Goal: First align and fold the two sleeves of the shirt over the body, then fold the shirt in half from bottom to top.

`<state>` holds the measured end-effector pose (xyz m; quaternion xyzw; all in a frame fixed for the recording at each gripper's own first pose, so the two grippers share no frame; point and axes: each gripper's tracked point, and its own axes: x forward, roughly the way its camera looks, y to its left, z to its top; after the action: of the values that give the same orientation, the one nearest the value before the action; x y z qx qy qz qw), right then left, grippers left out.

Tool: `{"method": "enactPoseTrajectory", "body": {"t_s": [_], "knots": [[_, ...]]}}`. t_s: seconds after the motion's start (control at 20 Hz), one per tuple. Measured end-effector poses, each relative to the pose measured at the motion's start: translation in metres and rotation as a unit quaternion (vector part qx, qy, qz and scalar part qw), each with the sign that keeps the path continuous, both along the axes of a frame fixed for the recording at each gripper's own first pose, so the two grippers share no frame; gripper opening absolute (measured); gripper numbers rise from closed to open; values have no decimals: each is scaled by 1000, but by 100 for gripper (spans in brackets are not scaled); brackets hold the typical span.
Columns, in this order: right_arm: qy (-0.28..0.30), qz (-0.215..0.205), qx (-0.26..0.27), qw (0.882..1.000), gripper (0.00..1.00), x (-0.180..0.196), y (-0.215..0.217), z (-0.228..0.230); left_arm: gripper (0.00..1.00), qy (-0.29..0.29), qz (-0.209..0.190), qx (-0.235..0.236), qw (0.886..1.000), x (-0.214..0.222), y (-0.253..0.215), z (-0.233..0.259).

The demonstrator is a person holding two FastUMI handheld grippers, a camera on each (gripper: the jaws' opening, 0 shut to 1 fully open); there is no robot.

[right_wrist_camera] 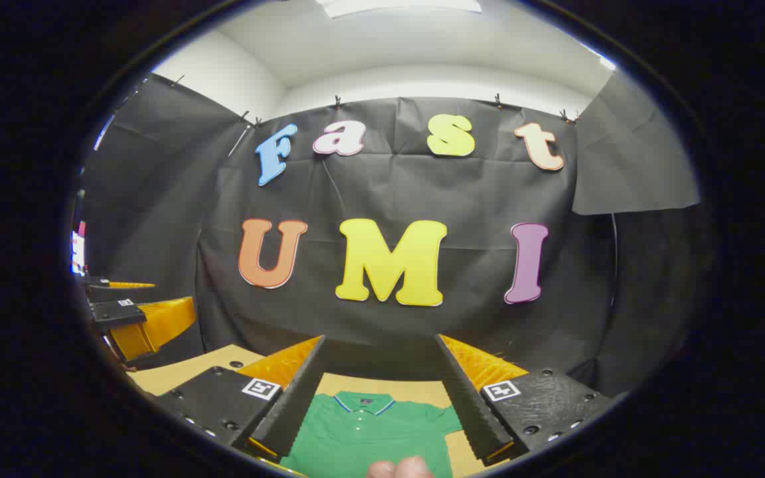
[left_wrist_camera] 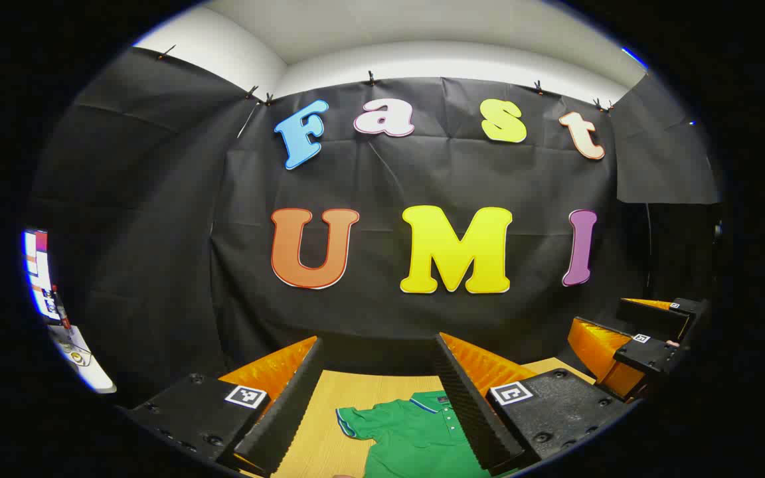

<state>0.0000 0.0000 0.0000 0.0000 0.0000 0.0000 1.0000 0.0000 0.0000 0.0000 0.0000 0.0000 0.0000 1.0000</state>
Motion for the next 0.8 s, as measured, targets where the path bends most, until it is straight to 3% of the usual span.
{"method": "enactPoseTrajectory", "body": {"t_s": [0.8], "knots": [[16,-10,1,1000,95,-15,-5,-13,100,7,-7,-1,1000,-7,0,-8]]}}
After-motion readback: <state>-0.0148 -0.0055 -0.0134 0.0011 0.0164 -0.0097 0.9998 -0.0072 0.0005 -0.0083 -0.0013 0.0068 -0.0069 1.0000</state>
